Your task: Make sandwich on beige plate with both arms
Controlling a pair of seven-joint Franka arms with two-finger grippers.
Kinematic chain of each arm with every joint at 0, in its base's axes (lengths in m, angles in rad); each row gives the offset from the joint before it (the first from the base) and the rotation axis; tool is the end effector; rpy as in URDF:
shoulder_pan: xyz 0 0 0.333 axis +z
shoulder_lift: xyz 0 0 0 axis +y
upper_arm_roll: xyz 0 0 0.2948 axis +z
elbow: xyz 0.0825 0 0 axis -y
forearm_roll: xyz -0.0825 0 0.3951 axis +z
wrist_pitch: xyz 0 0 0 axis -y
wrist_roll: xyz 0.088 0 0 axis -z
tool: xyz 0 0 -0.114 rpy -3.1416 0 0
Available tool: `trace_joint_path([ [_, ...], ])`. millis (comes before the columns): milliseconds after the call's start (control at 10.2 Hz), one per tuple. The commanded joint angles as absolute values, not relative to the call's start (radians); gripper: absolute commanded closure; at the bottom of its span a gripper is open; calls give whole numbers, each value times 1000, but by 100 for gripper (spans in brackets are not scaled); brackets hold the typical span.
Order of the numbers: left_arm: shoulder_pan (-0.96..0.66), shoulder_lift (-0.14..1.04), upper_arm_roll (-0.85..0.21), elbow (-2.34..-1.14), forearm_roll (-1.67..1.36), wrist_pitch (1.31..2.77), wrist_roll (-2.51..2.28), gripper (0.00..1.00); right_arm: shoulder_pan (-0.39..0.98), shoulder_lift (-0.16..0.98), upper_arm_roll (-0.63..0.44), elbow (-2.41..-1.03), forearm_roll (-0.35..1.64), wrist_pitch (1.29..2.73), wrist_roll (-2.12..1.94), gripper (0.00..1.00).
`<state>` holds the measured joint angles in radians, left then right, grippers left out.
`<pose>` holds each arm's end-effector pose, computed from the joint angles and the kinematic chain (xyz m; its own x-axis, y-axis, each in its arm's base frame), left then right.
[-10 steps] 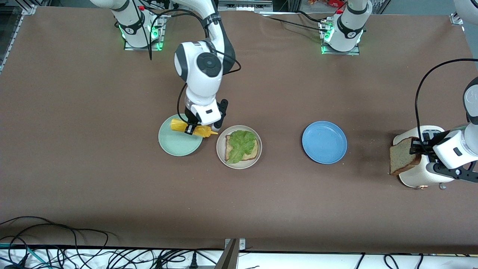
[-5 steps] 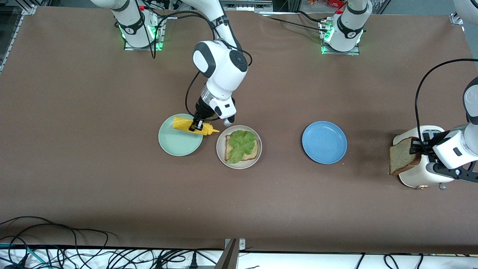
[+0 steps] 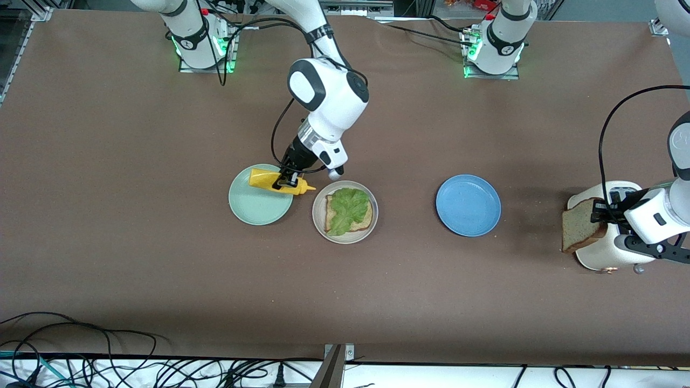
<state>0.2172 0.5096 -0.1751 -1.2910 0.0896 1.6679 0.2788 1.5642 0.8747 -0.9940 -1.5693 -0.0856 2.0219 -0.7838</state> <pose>0.6885 0.0610 0.4196 0.9651 -0.2325 -0.1208 -0.2303 -0.9726 0.0322 0.5143 0.4468 0.2841 0.1413 0.8046 -0.5768 0.9035 0.1334 0.4074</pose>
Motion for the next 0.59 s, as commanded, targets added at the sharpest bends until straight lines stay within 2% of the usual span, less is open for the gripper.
trace_joint_path([
  [0, 215, 515, -172, -1275, 64, 1654, 279, 100, 1528, 911, -1015, -1473, -106, 1979, -778, 100],
  [491, 209, 515, -173, -1275, 63, 1654, 281, 100, 1502, 899, -1064, -1440, -68, 1950, -791, 100],
])
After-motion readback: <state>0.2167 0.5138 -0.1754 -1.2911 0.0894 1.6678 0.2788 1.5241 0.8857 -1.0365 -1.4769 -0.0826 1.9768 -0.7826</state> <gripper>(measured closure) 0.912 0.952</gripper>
